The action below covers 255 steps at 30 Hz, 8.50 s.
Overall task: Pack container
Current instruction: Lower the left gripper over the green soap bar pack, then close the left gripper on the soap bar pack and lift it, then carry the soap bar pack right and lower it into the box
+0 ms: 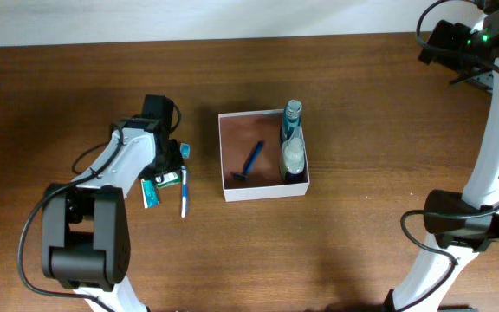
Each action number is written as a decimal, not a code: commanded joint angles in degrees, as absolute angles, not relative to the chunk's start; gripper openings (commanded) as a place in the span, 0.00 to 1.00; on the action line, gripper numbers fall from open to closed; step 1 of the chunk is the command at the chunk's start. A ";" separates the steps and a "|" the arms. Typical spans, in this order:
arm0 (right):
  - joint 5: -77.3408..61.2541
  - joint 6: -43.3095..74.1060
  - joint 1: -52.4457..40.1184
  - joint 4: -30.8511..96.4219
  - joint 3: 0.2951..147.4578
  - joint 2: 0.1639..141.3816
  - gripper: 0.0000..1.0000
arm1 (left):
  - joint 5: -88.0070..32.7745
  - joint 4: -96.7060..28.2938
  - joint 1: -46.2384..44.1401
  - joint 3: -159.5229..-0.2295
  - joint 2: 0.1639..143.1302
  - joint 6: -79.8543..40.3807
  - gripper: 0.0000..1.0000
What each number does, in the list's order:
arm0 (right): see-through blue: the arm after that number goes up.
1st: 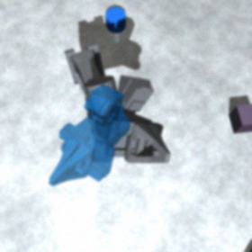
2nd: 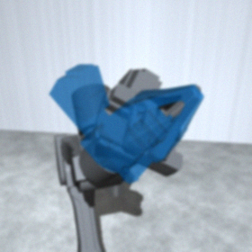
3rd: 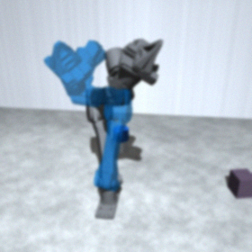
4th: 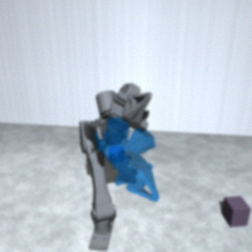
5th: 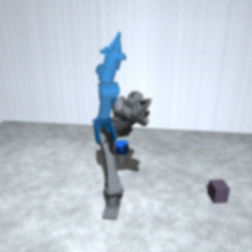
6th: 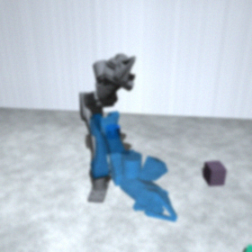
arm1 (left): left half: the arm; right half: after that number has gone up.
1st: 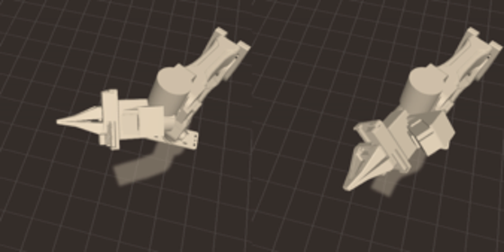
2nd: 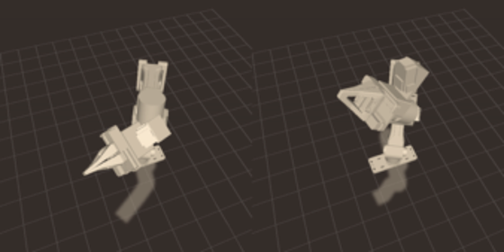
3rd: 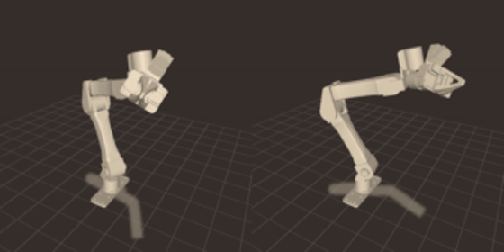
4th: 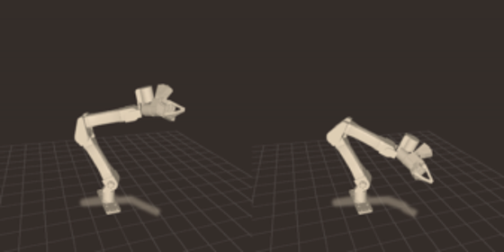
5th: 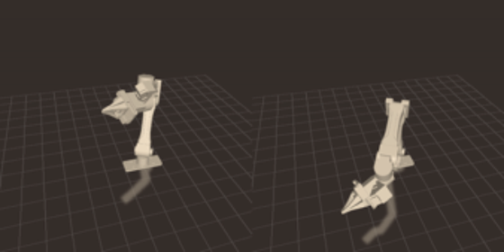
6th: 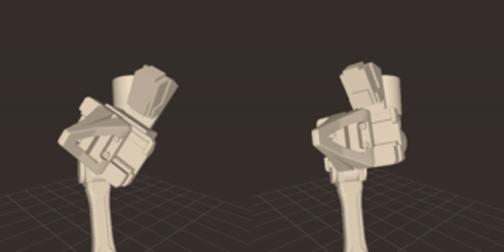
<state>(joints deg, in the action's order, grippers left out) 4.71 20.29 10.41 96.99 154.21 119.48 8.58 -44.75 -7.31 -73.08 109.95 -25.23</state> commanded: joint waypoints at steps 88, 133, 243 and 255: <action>5.19 19.75 10.57 97.30 154.30 118.65 0.99 | 11.38 -45.10 -7.03 -81.03 114.65 -22.59 0.59; 5.19 19.75 10.57 97.30 154.30 118.65 0.98 | 10.33 -43.53 -6.96 -79.61 118.41 -16.14 0.73; 5.19 19.75 10.57 97.32 154.30 118.65 0.98 | 5.41 -52.34 -32.18 -97.38 123.50 -30.81 0.07; 5.19 19.75 10.57 97.32 154.30 118.65 0.98 | 5.82 -52.34 -30.94 -97.41 123.48 -30.35 0.33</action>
